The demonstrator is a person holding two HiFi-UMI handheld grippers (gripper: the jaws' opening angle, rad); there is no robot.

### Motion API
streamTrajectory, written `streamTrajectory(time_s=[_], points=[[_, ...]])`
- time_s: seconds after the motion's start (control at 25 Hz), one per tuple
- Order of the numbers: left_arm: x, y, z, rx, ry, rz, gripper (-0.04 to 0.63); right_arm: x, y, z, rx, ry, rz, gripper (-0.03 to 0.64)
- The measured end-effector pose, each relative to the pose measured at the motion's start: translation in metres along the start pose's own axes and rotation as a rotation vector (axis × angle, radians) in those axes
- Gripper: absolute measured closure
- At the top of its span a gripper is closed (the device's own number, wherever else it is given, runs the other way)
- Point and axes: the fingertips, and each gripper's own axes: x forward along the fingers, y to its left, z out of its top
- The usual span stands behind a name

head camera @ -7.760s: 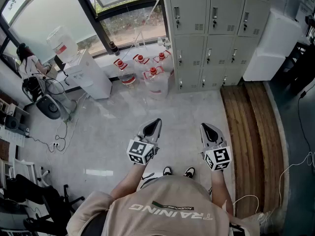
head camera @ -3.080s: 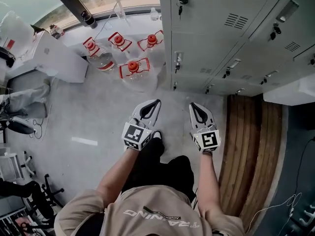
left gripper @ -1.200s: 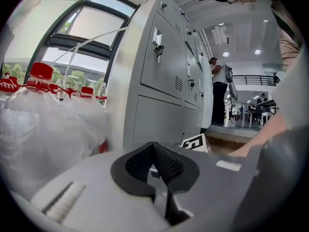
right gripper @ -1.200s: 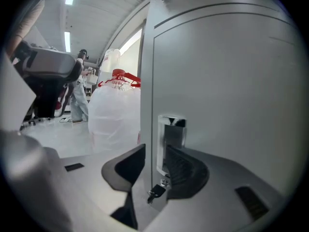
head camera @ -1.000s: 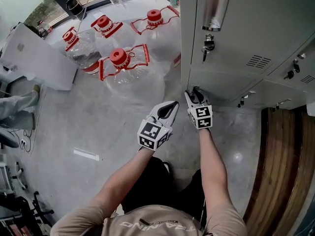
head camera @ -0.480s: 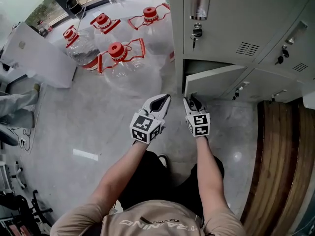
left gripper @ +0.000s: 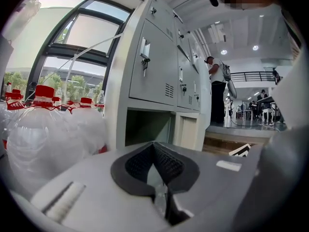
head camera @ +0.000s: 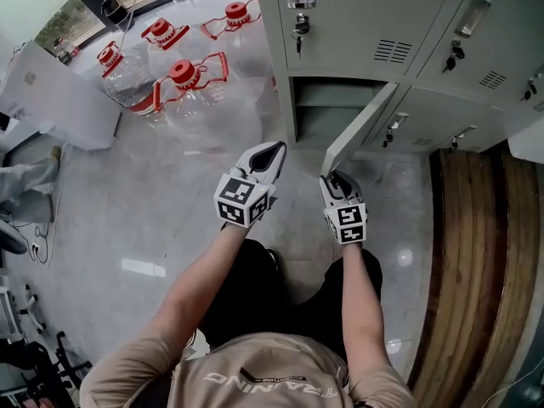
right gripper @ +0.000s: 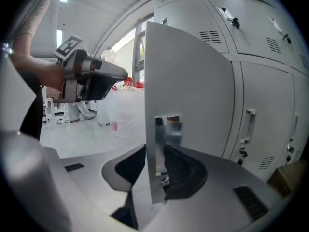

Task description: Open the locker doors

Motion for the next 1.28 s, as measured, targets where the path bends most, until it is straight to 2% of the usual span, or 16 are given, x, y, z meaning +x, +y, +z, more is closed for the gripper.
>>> streamTrajectory(time_s=[0.24, 0.56, 0.72, 0.96, 1.28], points=[[0.009, -0.026, 0.007, 0.019, -0.015, -0.029, 0.589, -0.047, -0.018, -0.021, 0.051, 0.023, -0.040, 0.508], [0.015, -0.047, 0.011, 0.048, -0.016, -0.046, 0.589, -0.109, -0.059, -0.047, 0.151, 0.015, -0.204, 0.518], [0.018, -0.057, 0.013, 0.055, -0.014, -0.065, 0.589, -0.129, -0.083, -0.054, 0.151, 0.010, -0.250, 0.525], [0.018, -0.072, 0.007, 0.079, -0.002, -0.107, 0.589, -0.150, -0.108, -0.063, 0.148, 0.013, -0.290, 0.540], [0.016, -0.067, 0.004, 0.074, 0.013, -0.110, 0.589, -0.157, -0.122, -0.066, 0.177, 0.001, -0.320, 0.560]])
